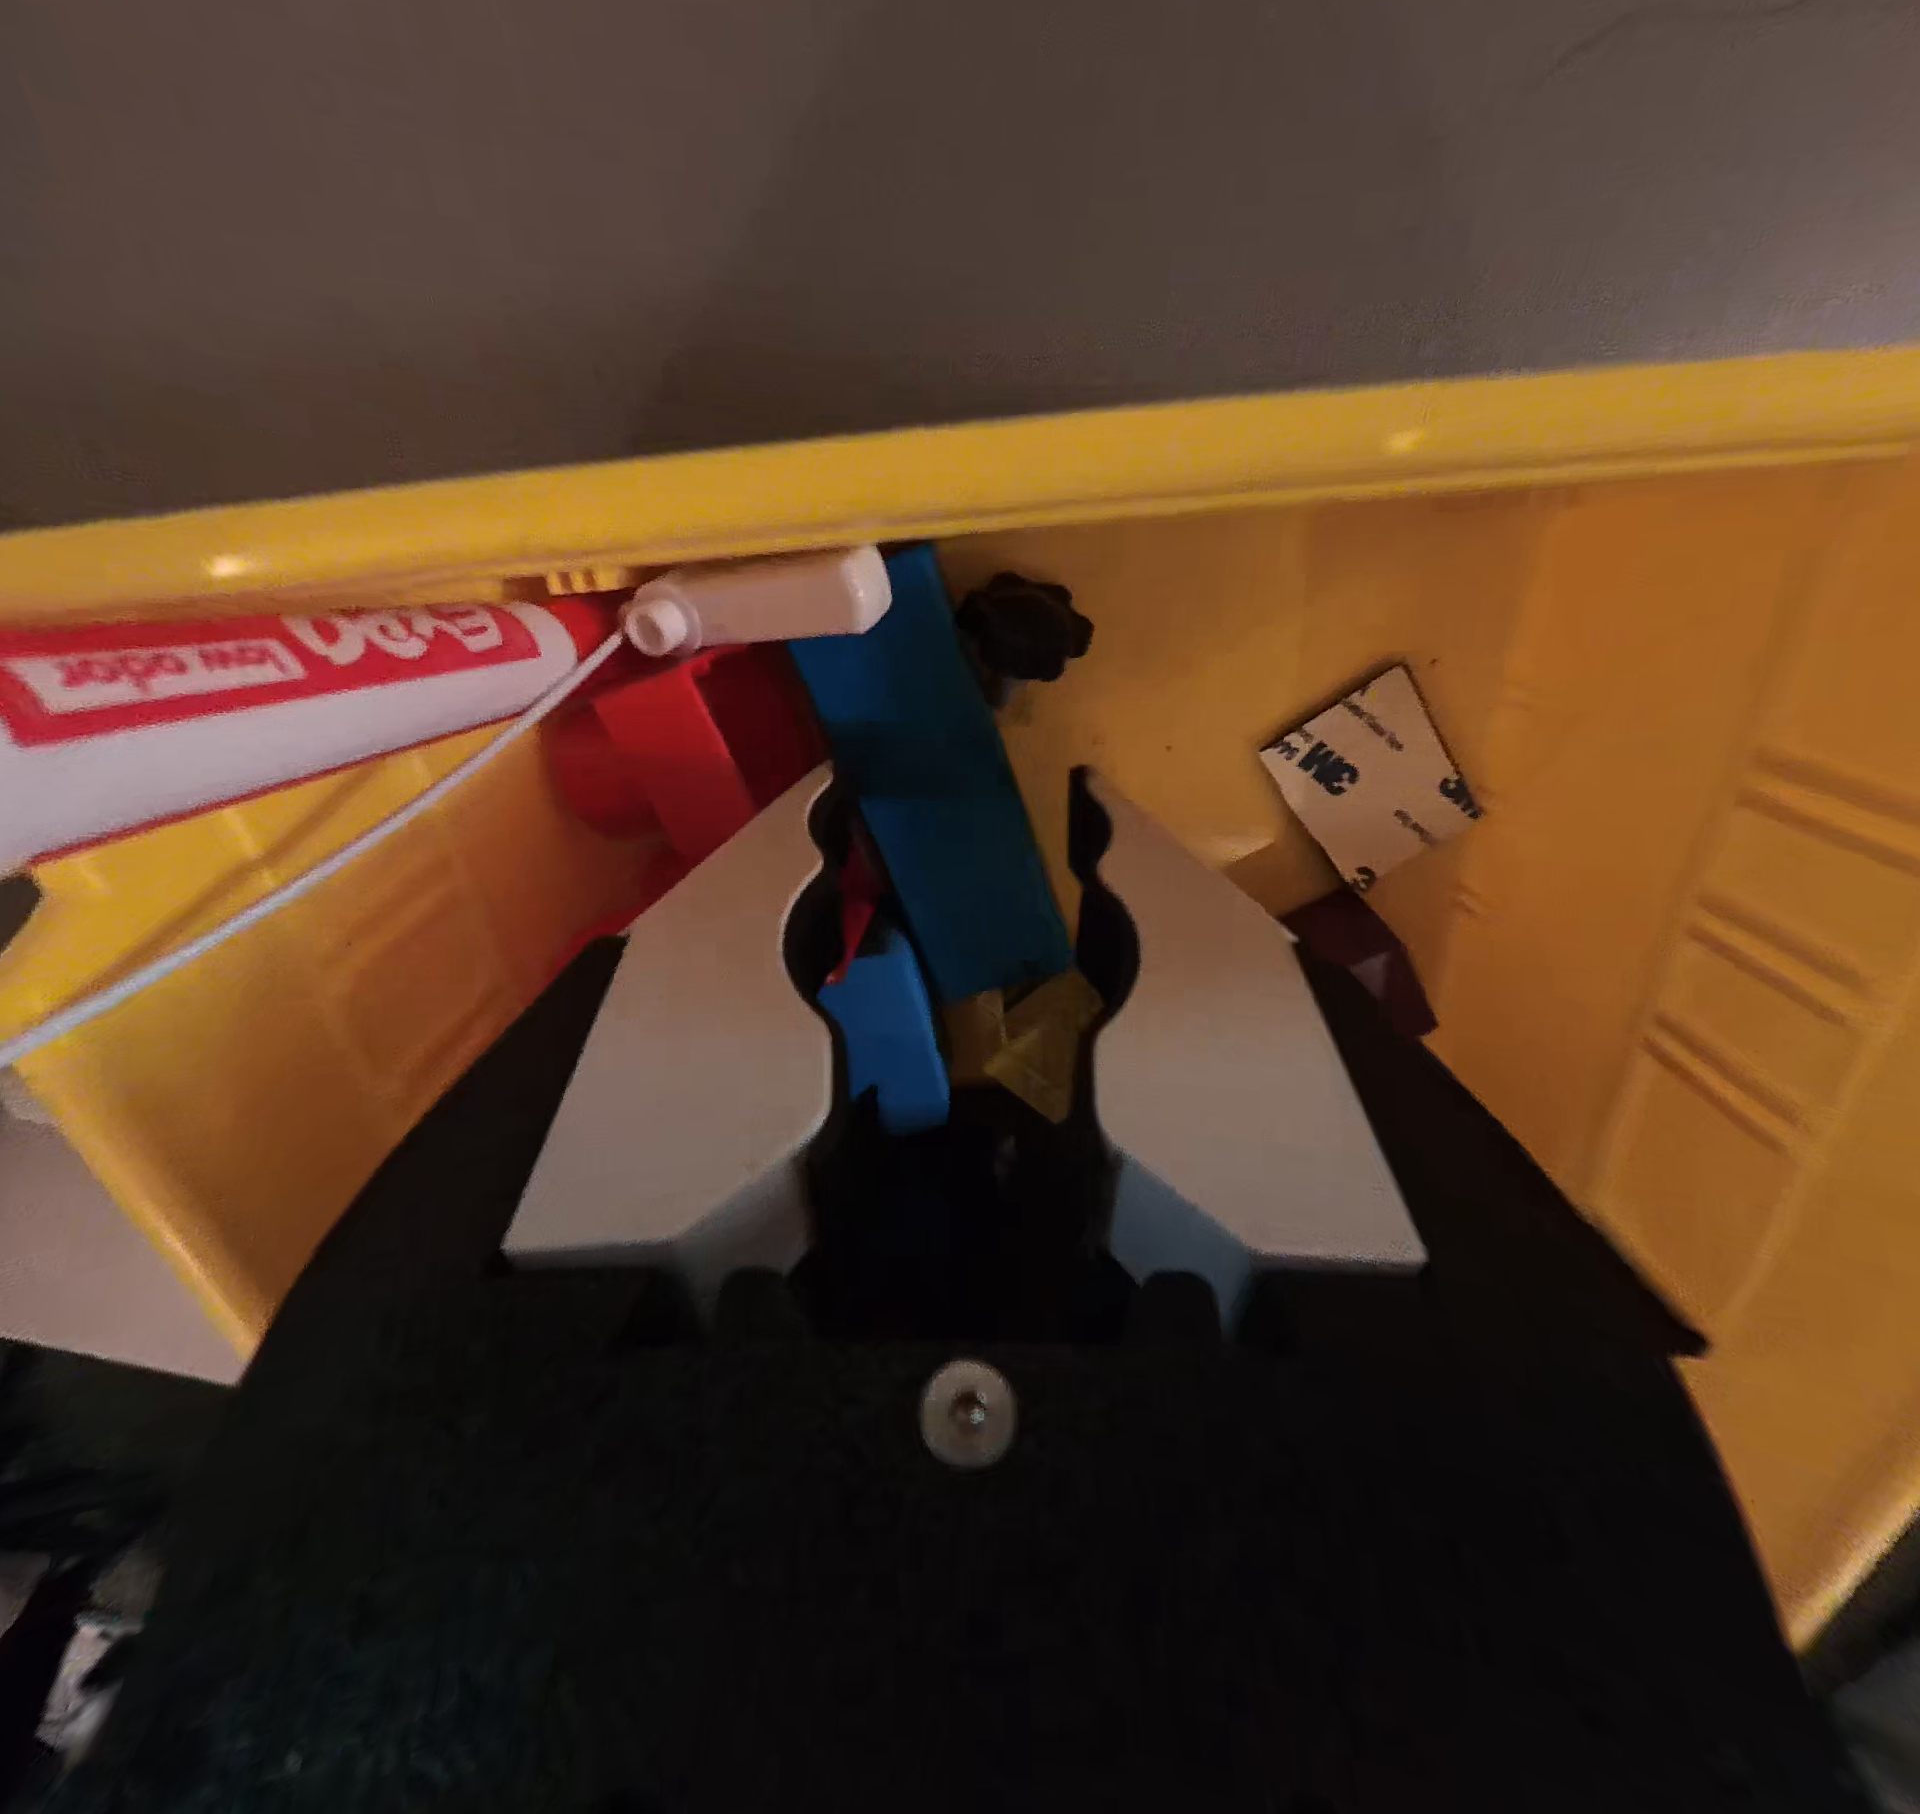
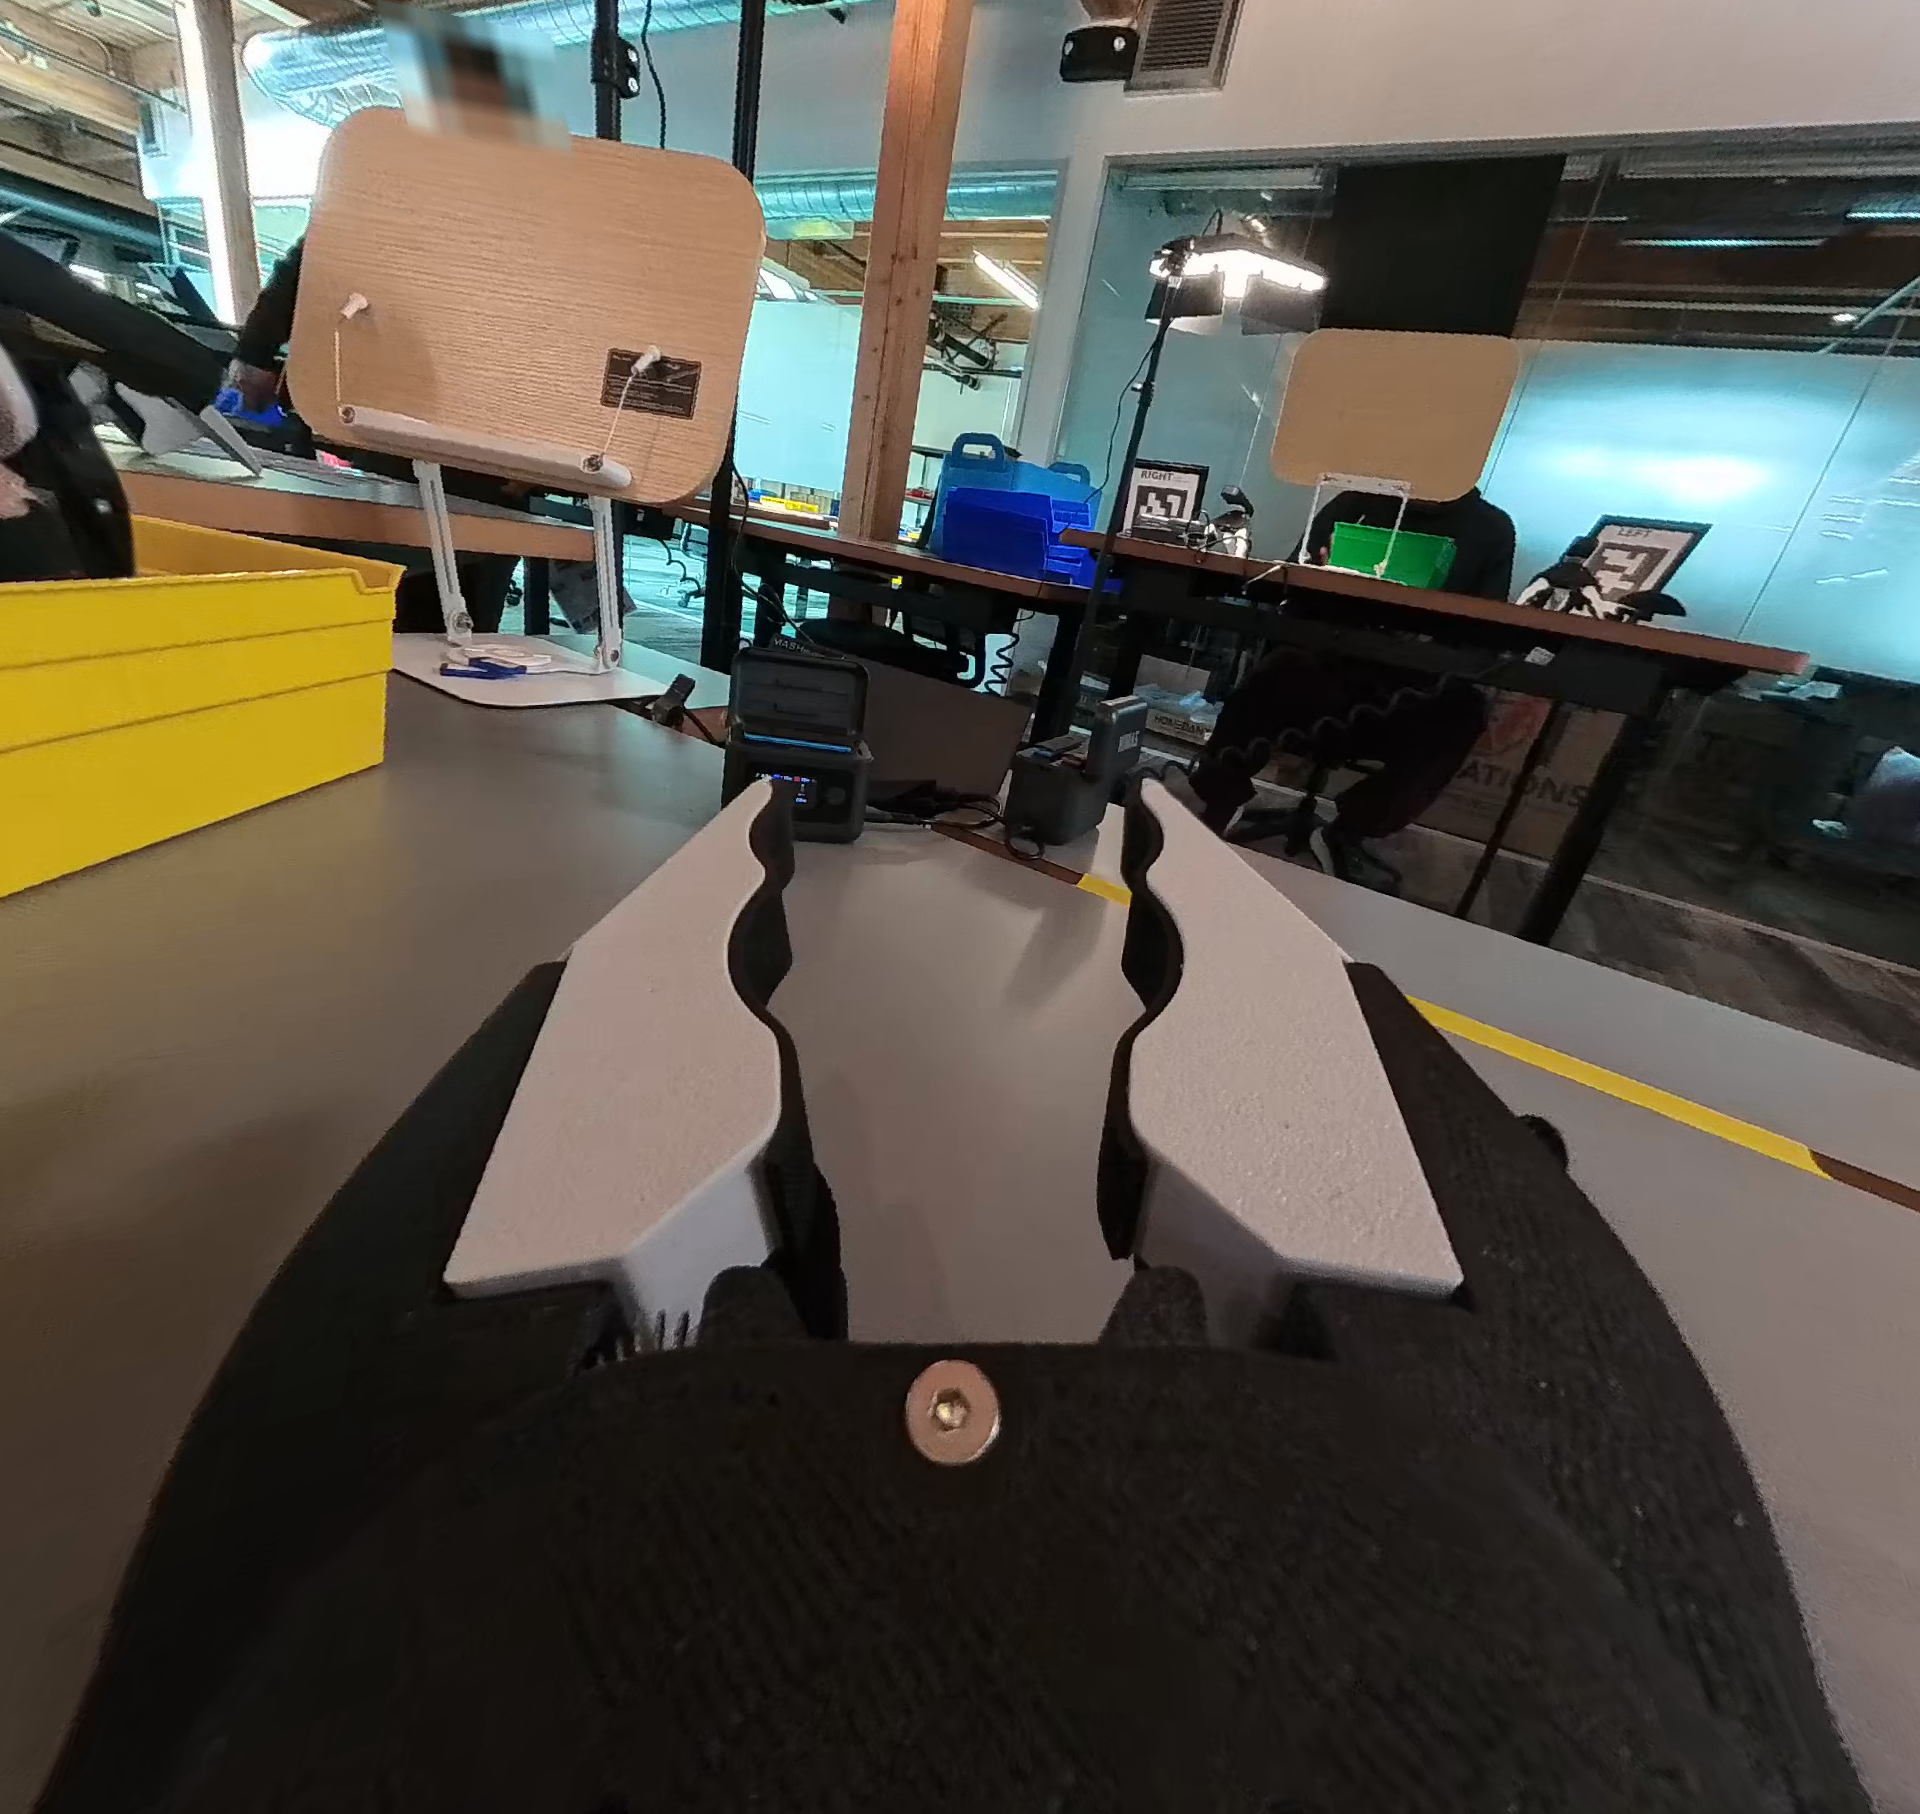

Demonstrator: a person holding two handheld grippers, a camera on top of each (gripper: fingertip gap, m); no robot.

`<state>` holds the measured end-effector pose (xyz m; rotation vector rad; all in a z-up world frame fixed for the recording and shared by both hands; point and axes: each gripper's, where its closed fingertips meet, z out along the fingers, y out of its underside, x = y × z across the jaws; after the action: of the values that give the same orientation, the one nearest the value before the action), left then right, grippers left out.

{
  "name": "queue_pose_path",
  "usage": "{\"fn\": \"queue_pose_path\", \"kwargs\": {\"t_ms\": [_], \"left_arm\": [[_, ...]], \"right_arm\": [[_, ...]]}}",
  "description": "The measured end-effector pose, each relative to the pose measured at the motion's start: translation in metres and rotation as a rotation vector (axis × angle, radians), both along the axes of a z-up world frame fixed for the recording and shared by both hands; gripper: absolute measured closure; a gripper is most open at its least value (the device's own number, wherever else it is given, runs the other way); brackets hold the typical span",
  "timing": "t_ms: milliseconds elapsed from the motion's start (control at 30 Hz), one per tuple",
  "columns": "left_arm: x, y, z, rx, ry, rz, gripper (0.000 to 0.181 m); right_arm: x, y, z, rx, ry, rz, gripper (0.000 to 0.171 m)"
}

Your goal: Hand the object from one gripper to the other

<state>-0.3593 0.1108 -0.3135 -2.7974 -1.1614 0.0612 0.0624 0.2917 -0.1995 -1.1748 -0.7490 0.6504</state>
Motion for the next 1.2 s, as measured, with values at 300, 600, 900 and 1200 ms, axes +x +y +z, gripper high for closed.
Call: {"fn": "queue_pose_path", "kwargs": {"t_ms": [300,600,900,1200], "left_arm": [[0.028,-0.002,0.007,-0.008,-0.150,0.020,0.114],[0.022,-0.003,-0.001,-0.030,-0.088,-0.040,0.124],[0.040,0.026,0.009,0.169,-0.213,-0.044,0.121],[0.027,0.023,0.006,0.053,-0.073,-0.134,0.122]], "right_arm": [[-0.001,-0.003,0.001,-0.007,0.011,0.014,0.108],[-0.002,-0.007,0.002,-0.013,0.019,0.029,0.108],[-0.003,-0.009,0.001,-0.017,0.020,0.034,0.109],[-0.003,-0.011,0.000,-0.021,0.016,0.042,0.109]]}}
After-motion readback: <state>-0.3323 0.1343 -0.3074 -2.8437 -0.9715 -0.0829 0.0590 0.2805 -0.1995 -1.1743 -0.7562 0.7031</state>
